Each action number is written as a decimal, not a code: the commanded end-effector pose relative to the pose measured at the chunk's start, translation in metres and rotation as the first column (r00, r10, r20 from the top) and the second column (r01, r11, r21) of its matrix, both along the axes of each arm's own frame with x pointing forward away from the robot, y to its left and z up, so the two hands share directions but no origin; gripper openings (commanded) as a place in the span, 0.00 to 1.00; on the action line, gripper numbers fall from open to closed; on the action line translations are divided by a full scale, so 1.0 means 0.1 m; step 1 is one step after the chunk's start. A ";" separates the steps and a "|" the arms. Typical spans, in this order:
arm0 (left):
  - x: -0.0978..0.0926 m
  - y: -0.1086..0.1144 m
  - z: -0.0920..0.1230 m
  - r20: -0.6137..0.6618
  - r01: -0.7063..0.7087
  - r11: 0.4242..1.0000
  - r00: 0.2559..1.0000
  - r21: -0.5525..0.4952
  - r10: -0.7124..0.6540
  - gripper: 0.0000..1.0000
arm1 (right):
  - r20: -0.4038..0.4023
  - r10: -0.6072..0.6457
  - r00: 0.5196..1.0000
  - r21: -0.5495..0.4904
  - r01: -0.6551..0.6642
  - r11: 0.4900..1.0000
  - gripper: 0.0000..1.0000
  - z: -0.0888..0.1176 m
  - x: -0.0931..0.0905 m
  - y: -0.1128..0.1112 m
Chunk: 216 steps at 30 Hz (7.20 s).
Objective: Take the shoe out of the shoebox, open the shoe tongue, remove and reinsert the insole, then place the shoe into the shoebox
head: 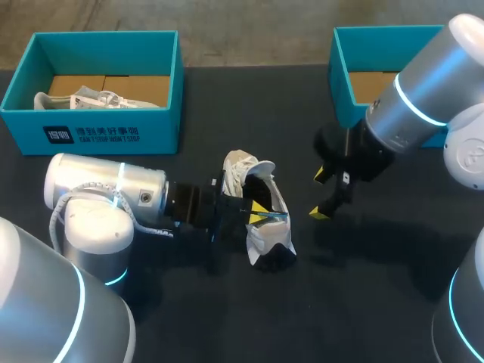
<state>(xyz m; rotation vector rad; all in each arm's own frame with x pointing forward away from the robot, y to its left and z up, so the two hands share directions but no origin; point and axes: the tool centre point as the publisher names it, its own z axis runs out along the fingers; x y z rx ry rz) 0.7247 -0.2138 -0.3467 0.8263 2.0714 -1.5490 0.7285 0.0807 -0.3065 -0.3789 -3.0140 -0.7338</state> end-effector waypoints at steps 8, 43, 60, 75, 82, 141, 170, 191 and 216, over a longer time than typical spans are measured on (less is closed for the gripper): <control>0.09 0.05 -0.05 -0.001 -0.005 1.000 1.000 0.023 0.005 0.00 | -0.002 -0.010 1.000 -0.004 0.010 1.000 1.00 -0.01 -0.04 -0.01; 0.03 0.10 0.00 -0.014 0.023 0.998 1.000 0.054 -0.022 0.00 | 0.003 -0.008 1.000 -0.009 0.008 1.000 1.00 0.00 -0.05 0.05; -0.04 0.15 0.18 0.004 0.015 0.999 1.000 0.029 -0.015 0.48 | 0.004 -0.010 1.000 -0.013 0.010 1.000 1.00 0.03 -0.07 0.07; -0.13 0.22 0.52 0.035 0.025 1.000 0.999 0.014 -0.026 0.38 | 0.010 -0.010 1.000 -0.001 0.010 1.000 1.00 0.06 -0.07 0.12; -0.08 0.27 0.64 0.032 0.057 0.997 0.998 0.057 -0.059 0.00 | 0.003 -0.014 1.000 0.019 0.014 1.000 1.00 0.07 -0.08 0.11; 0.14 0.22 1.10 -0.089 0.460 0.749 0.873 0.477 -0.480 0.00 | -0.155 -0.073 0.985 -0.026 0.070 0.997 1.00 0.77 -0.13 -0.37; 0.15 0.20 0.73 -0.196 0.571 0.482 0.755 0.664 -0.625 0.00 | -0.098 -0.121 0.988 -0.131 0.107 0.986 1.00 1.38 -0.09 -1.17; 0.15 0.10 0.35 -0.226 0.567 0.343 0.705 0.748 -0.672 0.00 | -0.056 -0.147 0.988 -0.183 0.135 0.974 1.00 1.81 -0.09 -1.65; 0.12 0.15 -0.26 -0.212 0.466 0.253 0.736 0.848 -0.643 0.00 | -0.056 -0.147 0.988 -0.183 0.135 0.974 1.00 1.81 -0.09 -1.65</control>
